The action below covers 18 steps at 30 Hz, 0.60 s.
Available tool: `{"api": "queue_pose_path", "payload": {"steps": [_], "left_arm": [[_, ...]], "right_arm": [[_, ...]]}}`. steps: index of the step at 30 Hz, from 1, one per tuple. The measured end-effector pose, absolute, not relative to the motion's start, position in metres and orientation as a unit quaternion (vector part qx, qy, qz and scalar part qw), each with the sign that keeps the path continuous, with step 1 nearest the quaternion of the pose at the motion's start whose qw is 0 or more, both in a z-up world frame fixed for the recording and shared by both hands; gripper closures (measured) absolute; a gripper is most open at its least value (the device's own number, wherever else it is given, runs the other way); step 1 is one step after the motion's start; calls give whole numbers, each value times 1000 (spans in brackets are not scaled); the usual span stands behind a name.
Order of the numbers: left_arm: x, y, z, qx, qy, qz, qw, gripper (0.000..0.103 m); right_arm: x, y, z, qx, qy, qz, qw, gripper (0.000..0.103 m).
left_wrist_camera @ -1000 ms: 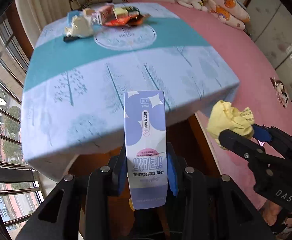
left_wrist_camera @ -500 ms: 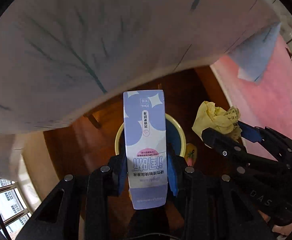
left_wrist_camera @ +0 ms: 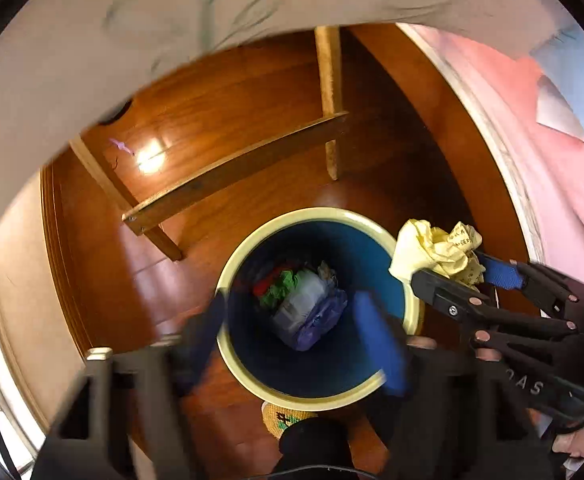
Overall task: Collect trash
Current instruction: 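Raise both tools back over the table toward the remaining trash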
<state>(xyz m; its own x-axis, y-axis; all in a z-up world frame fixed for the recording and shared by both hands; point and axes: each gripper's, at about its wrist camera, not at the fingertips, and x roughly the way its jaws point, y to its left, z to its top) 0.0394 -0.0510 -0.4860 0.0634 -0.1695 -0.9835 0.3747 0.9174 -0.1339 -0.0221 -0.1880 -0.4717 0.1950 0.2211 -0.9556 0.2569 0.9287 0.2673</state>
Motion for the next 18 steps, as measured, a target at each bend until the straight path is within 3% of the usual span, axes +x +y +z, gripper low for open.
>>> {"api": "queue_pose_path", "payload": {"steps": [1,2,4,10,18], "left_arm": [[40,-48,-487,72,658,-186,726,7],[41,-46,-488,70,658,-185,727,4],[42,-42,-484,72,655,-181,730,4],[42,-27,-452,72,645,-176,740,4],[28,-2,-360,55,640,-164,749,4]], "right_arm": [[-23,-189,-475,194,637,-12,746,37],[-24,-190,-477,198,638,-11,744,33],[-24,-188,-476,202,637,-10,744,27],[-21,-178,-456,200,635,-3,746,26],[-26,-167,-368,196,624,3,756,26]]}}
